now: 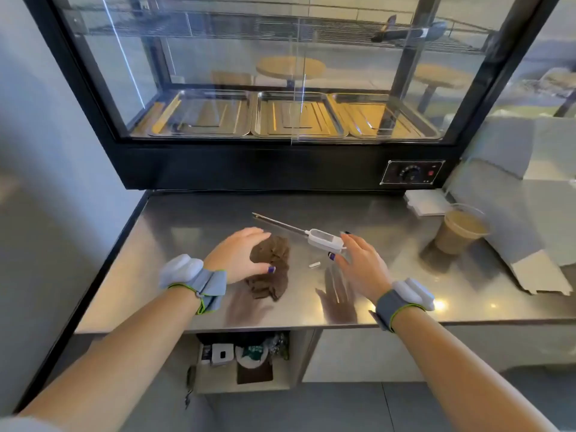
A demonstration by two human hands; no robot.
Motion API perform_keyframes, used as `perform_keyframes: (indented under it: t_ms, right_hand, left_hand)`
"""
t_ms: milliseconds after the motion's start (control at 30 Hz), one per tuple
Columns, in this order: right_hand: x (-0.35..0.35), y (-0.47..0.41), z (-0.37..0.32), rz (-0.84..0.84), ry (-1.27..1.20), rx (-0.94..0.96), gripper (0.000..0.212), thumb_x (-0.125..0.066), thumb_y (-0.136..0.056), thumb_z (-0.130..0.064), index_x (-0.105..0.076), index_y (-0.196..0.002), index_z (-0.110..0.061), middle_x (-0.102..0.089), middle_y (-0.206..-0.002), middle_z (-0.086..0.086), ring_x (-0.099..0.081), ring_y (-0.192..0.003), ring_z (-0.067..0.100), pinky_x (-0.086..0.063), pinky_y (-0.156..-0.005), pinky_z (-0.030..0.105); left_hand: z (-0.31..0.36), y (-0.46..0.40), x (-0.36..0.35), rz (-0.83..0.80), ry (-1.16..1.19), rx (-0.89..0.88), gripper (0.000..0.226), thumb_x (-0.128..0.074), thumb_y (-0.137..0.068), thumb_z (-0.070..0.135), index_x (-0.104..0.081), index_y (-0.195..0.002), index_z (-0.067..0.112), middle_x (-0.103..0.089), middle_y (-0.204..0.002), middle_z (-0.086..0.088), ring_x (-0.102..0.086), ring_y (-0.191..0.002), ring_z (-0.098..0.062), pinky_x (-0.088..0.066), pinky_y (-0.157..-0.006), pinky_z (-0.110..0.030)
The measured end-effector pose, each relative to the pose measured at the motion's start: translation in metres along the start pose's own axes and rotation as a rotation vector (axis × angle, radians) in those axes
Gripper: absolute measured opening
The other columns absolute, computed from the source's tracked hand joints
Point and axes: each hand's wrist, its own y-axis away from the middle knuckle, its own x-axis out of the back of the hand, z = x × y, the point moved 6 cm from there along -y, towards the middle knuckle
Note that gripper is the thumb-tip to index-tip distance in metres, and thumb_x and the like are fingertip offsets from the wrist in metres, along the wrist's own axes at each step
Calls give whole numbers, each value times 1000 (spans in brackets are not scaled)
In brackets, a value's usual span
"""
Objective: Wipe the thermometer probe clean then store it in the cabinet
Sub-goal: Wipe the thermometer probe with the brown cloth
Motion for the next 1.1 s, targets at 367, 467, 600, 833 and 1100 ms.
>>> perform_keyframes:
  t_ms: [367, 467, 600, 833, 1100]
  right_hand:
    - [-35, -71, 14, -100, 78, 35, 49, -45, -92, -22, -32, -137, -9, -41, -141, 11, -38, -127, 30, -36, -102, 38]
    - [-45, -80, 19, -128, 97, 34, 50, -47, -91, -23, -32, -136, -8, -40, -141, 12, -38, -126, 32, -36, -103, 41]
    - [-56, -90, 24, -123, 93, 28, 49, -50, -90, -26, -37, -134, -9, -41, -139, 12, -38, -124, 31, -36, -99, 41]
    - [-59, -91, 28, -93, 38, 56, 40, -53, -88, -20, -48, -124, -3, -46, -131, 17, -42, -118, 36, -38, -99, 42]
    - [-59, -90, 29, -87, -41, 52, 31, -52, -88, -14, -53, -115, 2, -49, -127, 19, -45, -113, 36, -36, -98, 39]
  left_hand:
    - [-21, -45, -65, -360, -249, -20, 118, -67, -66, 62, 1, -149, 13, 7, -160, -4, 8, -148, -16, -1, -122, -38]
    - [-24, -46, -72, -344, -248, -21, 116, -64, -67, 64, 4, -149, 17, 8, -160, 0, 10, -147, -13, 4, -121, -35]
    - [-30, -45, -74, -294, -265, -28, 111, -58, -69, 67, 4, -148, 22, 9, -160, 5, 13, -145, -5, 8, -120, -35]
    - [-32, -42, -73, -267, -251, -6, 104, -53, -71, 69, 2, -148, 26, 8, -159, 11, 24, -130, 4, 6, -121, -37]
    - [-27, -43, -69, -165, -207, 2, 91, -54, -77, 61, -9, -148, 27, -3, -159, 12, 9, -142, 1, 4, -121, -31]
